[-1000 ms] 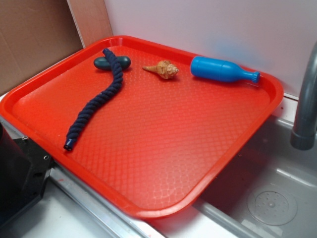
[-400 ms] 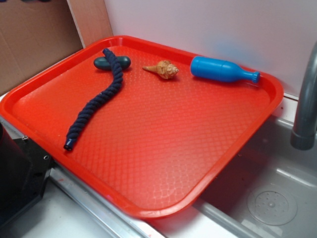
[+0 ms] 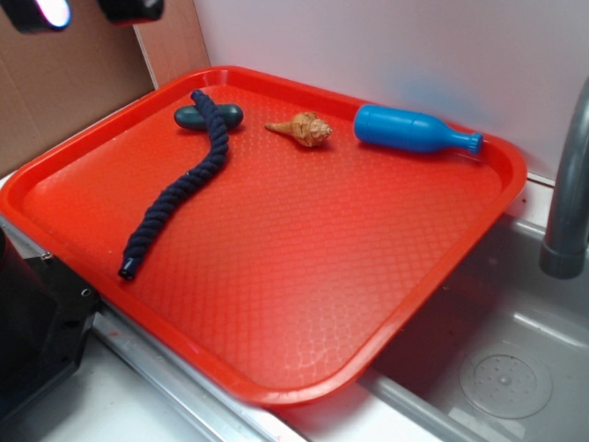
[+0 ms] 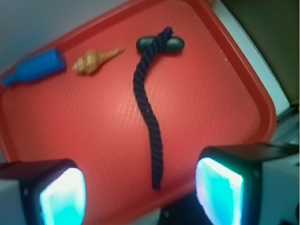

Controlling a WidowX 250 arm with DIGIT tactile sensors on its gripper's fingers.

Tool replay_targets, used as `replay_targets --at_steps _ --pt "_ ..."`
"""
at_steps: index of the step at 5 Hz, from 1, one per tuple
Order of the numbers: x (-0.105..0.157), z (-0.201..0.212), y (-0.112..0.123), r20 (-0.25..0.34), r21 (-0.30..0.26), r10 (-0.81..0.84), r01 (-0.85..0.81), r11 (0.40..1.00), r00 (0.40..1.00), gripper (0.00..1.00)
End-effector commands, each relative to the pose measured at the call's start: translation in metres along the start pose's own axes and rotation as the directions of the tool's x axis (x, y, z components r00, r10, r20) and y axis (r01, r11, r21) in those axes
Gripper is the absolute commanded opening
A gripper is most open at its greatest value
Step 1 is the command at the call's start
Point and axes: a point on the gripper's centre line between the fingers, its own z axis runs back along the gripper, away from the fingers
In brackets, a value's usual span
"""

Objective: Grab the blue rope.

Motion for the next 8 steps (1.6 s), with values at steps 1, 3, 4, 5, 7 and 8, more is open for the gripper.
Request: replay_targets --at_steps 1,3,4,5,7,8 --pt "0.037 -0.056 0.0 0.121 0.038 0.128 -0.134 0.99 0.984 1.0" --pt "0.054 -0.108 0.001 0.146 0.087 0.13 -0.144 0.986 0.981 1.0" --pt "0.058 -0.124 0.004 0.13 0.105 0.118 -0.132 0.986 0.984 1.0" --pt "0.06 -0.139 0.008 0.075 0.105 0.108 -0.115 0.988 0.991 1.0" --pt "0.061 -0.158 0.008 0.03 0.096 0.077 -0.079 0.992 0.997 1.0" --pt "0.062 -0.164 0.009 0.003 0.064 0.077 -0.077 0.995 0.997 0.0"
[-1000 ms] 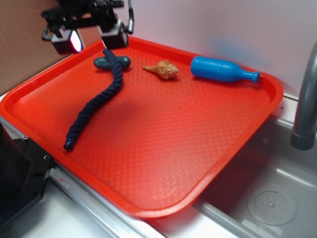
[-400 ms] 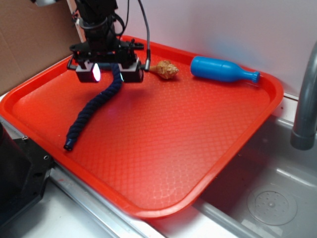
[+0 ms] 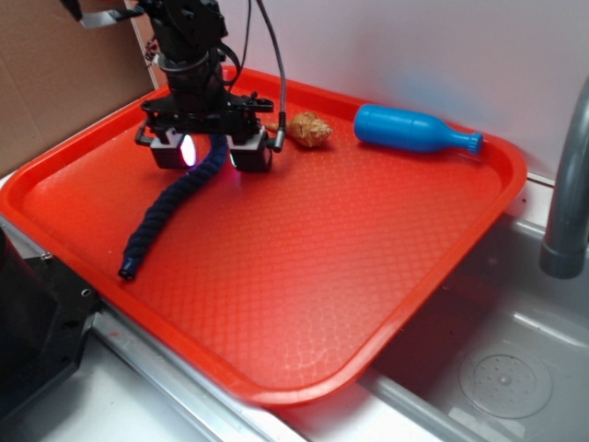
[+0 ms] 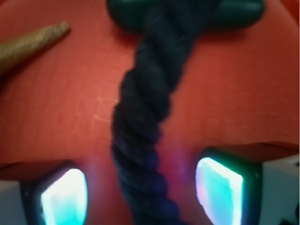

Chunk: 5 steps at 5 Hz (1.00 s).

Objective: Grab the blue rope.

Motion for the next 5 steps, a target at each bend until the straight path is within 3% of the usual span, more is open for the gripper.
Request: replay_targets --at_steps 1,3,4,5 --pt "0.013 -0.001 0.004 0.01 -0.035 0.003 -0.003 0.999 1.0 0.0" --pt "0.012 0.02 0.007 0.004 0.001 0.006 -0.006 1.0 1.0 0.0" --pt "0.005 0.07 0.0 0.027 0.034 -0.112 0.112 0.993 0.993 0.0" --pt "-0.003 0.116 -0.01 -0.056 0.073 -0.276 0.28 0.957 0.96 0.0"
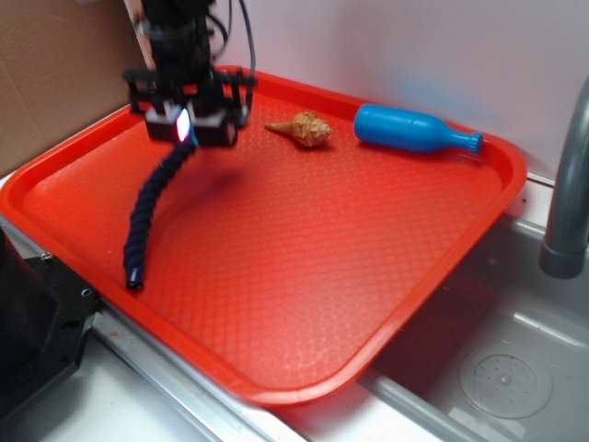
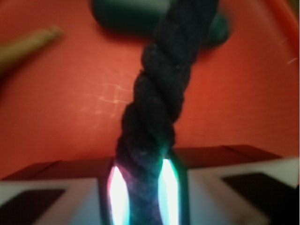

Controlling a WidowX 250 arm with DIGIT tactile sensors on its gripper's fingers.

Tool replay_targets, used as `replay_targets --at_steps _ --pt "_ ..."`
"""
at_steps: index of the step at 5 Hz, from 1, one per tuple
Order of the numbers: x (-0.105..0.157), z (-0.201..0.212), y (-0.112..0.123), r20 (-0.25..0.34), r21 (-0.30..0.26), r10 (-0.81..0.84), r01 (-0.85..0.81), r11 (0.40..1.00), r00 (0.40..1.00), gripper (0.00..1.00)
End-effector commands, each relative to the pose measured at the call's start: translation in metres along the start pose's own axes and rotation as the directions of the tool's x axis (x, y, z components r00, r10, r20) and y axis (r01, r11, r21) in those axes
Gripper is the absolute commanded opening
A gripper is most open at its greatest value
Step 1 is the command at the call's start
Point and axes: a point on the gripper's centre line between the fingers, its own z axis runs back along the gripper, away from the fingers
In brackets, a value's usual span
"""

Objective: Grab the blue rope.

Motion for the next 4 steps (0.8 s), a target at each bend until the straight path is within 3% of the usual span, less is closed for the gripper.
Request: replay_targets --at_steps 1,3,4 --pt "-0.024 0.108 -0.015 0.01 -0.041 -0.331 0.331 0.943 0.944 0.0" --pt "-0.062 0.147 -0.008 0.061 -0.132 -0.384 0.389 0.912 0.921 0.0" --pt "-0.05 0.141 0.006 -0.029 -0.221 -0.28 0.267 0.938 0.96 0.0"
